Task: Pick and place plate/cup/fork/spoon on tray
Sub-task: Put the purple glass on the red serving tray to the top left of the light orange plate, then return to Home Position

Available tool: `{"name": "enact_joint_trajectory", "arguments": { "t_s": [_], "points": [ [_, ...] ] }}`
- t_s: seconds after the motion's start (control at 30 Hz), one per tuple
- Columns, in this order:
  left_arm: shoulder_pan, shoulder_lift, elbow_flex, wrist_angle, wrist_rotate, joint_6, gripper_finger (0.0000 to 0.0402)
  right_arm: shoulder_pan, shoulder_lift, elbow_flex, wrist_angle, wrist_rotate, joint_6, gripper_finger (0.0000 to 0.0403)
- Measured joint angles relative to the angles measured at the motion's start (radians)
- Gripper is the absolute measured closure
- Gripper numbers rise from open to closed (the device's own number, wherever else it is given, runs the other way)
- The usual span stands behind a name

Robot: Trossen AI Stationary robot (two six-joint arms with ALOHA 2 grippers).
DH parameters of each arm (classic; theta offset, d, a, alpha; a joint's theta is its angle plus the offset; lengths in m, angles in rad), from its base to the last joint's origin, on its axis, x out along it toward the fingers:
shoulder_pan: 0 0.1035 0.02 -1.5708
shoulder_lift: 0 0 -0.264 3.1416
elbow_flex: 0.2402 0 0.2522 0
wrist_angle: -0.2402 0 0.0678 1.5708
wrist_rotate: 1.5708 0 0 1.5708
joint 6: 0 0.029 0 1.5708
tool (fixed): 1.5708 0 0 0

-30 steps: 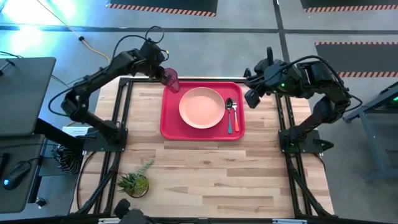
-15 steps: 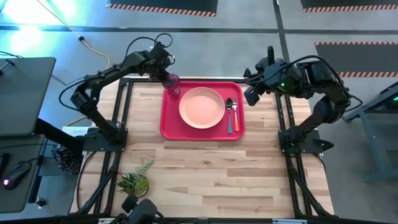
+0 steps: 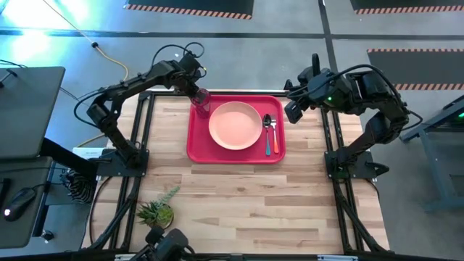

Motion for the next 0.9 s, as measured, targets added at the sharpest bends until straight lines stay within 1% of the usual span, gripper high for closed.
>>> {"name": "enact_joint_trajectory", "arguments": {
  "t_s": [0.33,0.7,0.9],
  "points": [
    [0.000,0.000,0.000,-0.002,-0.001,0.017,0.0369,0.000,0.000,0.000,0.000,0.004,0.000,0.0334],
    [0.000,0.000,0.000,-0.001,-0.002,0.024,0.0301,0.000,0.000,0.000,0.001,0.004,0.000,0.0334],
    [0.000,0.000,0.025,-0.004,-0.002,0.009,0.0279,0.000,0.000,0.000,0.001,0.004,0.000,0.0334]
  ]
}}
